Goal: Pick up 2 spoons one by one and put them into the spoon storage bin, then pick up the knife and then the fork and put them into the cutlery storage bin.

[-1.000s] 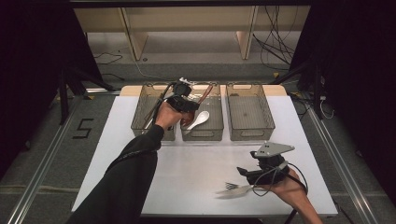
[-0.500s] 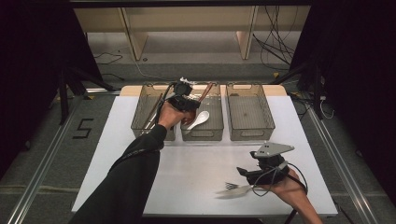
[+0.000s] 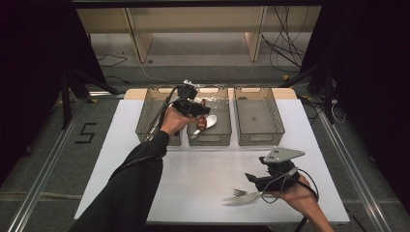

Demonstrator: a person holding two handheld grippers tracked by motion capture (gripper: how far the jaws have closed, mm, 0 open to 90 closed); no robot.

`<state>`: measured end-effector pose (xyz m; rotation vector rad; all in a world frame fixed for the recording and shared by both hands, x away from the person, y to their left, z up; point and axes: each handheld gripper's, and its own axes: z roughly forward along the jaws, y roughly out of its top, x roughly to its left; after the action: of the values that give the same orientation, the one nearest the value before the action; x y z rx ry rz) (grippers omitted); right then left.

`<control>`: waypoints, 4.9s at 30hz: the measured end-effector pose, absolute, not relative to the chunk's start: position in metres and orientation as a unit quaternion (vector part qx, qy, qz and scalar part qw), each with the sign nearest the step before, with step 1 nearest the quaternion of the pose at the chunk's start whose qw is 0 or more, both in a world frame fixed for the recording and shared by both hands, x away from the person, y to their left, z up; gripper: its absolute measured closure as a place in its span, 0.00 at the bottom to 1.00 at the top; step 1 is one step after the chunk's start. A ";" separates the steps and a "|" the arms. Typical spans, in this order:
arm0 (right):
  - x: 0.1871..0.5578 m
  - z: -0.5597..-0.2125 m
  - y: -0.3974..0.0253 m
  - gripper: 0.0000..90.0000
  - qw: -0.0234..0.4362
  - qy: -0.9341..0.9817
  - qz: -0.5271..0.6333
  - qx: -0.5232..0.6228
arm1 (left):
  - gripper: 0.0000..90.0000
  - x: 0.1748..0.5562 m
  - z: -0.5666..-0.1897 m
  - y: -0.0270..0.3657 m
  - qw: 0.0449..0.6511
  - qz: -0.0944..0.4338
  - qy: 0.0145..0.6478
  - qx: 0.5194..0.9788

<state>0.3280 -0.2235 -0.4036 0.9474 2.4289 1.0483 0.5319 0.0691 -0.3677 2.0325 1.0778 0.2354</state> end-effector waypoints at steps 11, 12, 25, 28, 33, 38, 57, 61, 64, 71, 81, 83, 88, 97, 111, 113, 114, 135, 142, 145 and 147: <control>0.328 -0.404 -0.224 0.31 0.163 0.853 0.365 0.334 | 0.40 0.492 -0.351 0.102 0.430 0.073 0.413 0.800; 0.328 -0.404 -0.224 0.31 0.163 0.854 0.364 0.334 | 0.39 0.488 -0.350 0.105 0.432 0.073 0.411 0.800; 0.330 -0.405 -0.226 0.31 0.156 0.856 0.358 0.338 | 0.29 0.442 -0.358 0.135 0.455 0.072 0.393 0.796; 0.330 -0.405 -0.225 0.31 0.156 0.857 0.358 0.337 | 0.28 0.432 -0.363 0.133 0.459 0.069 0.386 0.797; 0.329 -0.405 -0.226 0.31 0.154 0.860 0.355 0.333 | 0.24 0.417 -0.367 0.129 0.460 0.066 0.365 0.807; 0.330 -0.405 -0.230 0.31 0.152 0.862 0.349 0.335 | 0.23 0.404 -0.369 0.135 0.469 0.061 0.356 0.806; 0.331 -0.411 -0.242 0.31 0.135 0.878 0.313 0.336 | 0.21 0.373 -0.382 0.166 0.478 0.087 0.352 0.800; 0.331 -0.415 -0.243 0.32 0.125 0.885 0.298 0.336 | 0.21 0.367 -0.385 0.171 0.474 0.094 0.350 0.803; 0.332 -0.419 -0.243 0.31 0.117 0.890 0.290 0.331 | 0.20 0.364 -0.389 0.176 0.469 0.096 0.354 0.804; 0.333 -0.425 -0.243 0.30 0.107 0.899 0.276 0.324 | 0.19 0.360 -0.395 0.185 0.469 0.097 0.361 0.800; 0.331 -0.429 -0.240 0.28 0.103 0.911 0.254 0.309 | 0.18 0.354 -0.402 0.192 0.473 0.103 0.362 0.797; 0.332 -0.430 -0.239 0.28 0.102 0.912 0.250 0.307 | 0.18 0.354 -0.403 0.194 0.472 0.103 0.363 0.797; 0.331 -0.431 -0.238 0.28 0.102 0.916 0.240 0.304 | 0.18 0.352 -0.403 0.197 0.473 0.106 0.365 0.795; 0.333 -0.435 -0.237 0.29 0.097 0.924 0.219 0.298 | 0.18 0.347 -0.405 0.197 0.477 0.105 0.366 0.792; 0.342 -0.444 -0.236 0.35 0.062 0.946 0.164 0.273 | 0.18 0.340 -0.410 0.196 0.472 0.110 0.361 0.797; 0.342 -0.446 -0.235 0.37 0.056 0.949 0.157 0.267 | 0.18 0.339 -0.410 0.196 0.469 0.112 0.356 0.800; 0.341 -0.447 -0.234 0.39 0.055 0.951 0.153 0.261 | 0.18 0.338 -0.410 0.196 0.470 0.113 0.356 0.800; 0.345 -0.454 -0.216 0.67 0.052 0.977 0.074 0.194 | 0.18 0.339 -0.412 0.195 0.468 0.112 0.355 0.802; 0.342 -0.453 -0.210 0.73 0.062 0.984 0.051 0.162 | 0.18 0.339 -0.413 0.195 0.463 0.112 0.355 0.804; 0.341 -0.453 -0.210 0.76 0.063 0.986 0.050 0.145 | 0.18 0.339 -0.414 0.194 0.461 0.111 0.355 0.806; 0.340 -0.452 -0.210 0.78 0.066 0.988 0.048 0.133 | 0.18 0.339 -0.414 0.194 0.461 0.110 0.354 0.806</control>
<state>0.3399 -0.2098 -0.4524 0.4006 2.9782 0.1458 0.3390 0.1936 -0.4138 1.9825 0.8716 0.2694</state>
